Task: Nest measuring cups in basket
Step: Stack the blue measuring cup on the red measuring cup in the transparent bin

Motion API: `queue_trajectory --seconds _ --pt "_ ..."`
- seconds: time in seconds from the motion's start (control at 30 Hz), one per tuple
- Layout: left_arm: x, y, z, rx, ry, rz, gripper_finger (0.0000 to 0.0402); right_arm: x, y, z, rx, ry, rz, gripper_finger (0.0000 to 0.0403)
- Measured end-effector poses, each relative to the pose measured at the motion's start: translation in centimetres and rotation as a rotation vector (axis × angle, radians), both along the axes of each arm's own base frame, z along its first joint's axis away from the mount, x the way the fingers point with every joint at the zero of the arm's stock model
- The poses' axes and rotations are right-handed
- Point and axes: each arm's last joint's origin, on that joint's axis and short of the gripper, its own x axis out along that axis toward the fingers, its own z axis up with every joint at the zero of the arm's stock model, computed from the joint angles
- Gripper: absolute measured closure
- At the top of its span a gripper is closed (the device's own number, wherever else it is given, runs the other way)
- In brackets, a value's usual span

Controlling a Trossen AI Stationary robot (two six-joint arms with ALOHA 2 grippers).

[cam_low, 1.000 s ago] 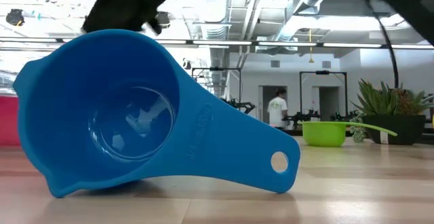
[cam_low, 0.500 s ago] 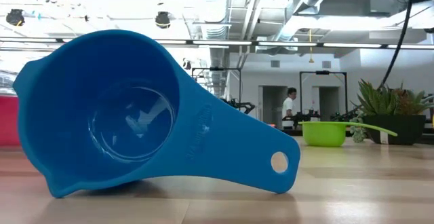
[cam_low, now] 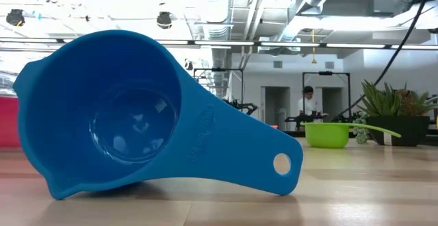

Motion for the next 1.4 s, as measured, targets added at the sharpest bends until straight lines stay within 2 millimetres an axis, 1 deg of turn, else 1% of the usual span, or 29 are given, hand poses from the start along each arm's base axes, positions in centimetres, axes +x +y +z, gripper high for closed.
queue_trajectory --seconds 0.1,0.2,0.3,0.43,0.5,0.6,0.67,0.73,0.83,0.93,1.03,1.17,1.3,1.4 --pt "1.6 -1.2 -0.1 0.004 -0.068 -0.019 0.0285 -1.1 0.5 -1.3 -0.007 0.019 -0.071 0.0331" --pt "3.8 -2.1 -0.4 0.021 -0.114 -0.036 0.0285 -2.3 -0.1 -2.2 -0.025 0.045 -0.150 0.0331" --pt "6.7 -2.7 -1.0 0.015 -0.111 -0.070 0.0285 -3.6 -0.7 -3.1 -0.042 0.058 -0.210 0.0331" --pt "11.0 -3.0 -2.4 -0.002 -0.085 -0.153 0.0285 -5.8 -1.9 -3.6 -0.061 0.071 -0.265 0.0331" --pt "13.1 -3.2 -3.2 -0.060 -0.075 -0.227 0.0285 -6.8 -2.4 -3.5 -0.058 0.065 -0.290 0.0331" --pt "15.5 -3.6 -5.2 -0.166 0.003 -0.338 0.0285 -8.1 -3.2 -3.4 -0.057 0.057 -0.319 0.0331" --pt "16.4 -4.0 -6.8 -0.203 0.092 -0.336 0.0285 -8.9 -3.6 -3.4 -0.055 0.050 -0.328 0.0331" --pt "17.3 -4.4 -7.7 -0.217 0.178 -0.330 0.0285 -9.5 -3.9 -3.4 -0.055 0.046 -0.340 0.0331" --pt "18.3 -5.4 -7.8 -0.199 0.272 -0.334 0.0285 -10.1 -3.9 -3.7 -0.053 0.040 -0.355 0.0331" --pt "19.0 -7.1 -7.5 -0.155 0.336 -0.384 0.0285 -10.4 -3.9 -4.2 -0.069 0.052 -0.351 0.0331" --pt "19.6 -8.9 -7.1 -0.125 0.351 -0.434 0.0285 -10.6 -3.8 -4.7 -0.087 0.065 -0.342 0.0331" --pt "20.6 -10.8 -7.4 -0.131 0.354 -0.438 0.0285 -10.6 -3.8 -5.6 -0.110 0.084 -0.334 0.0331" --pt "21.7 -11.9 -8.0 -0.140 0.345 -0.369 0.0285 -10.9 -4.1 -6.4 -0.151 0.093 -0.328 0.0331" --pt "22.2 -12.3 -8.8 -0.136 0.383 -0.284 0.0285 -11.0 -4.2 -6.8 -0.171 0.105 -0.327 0.0331"
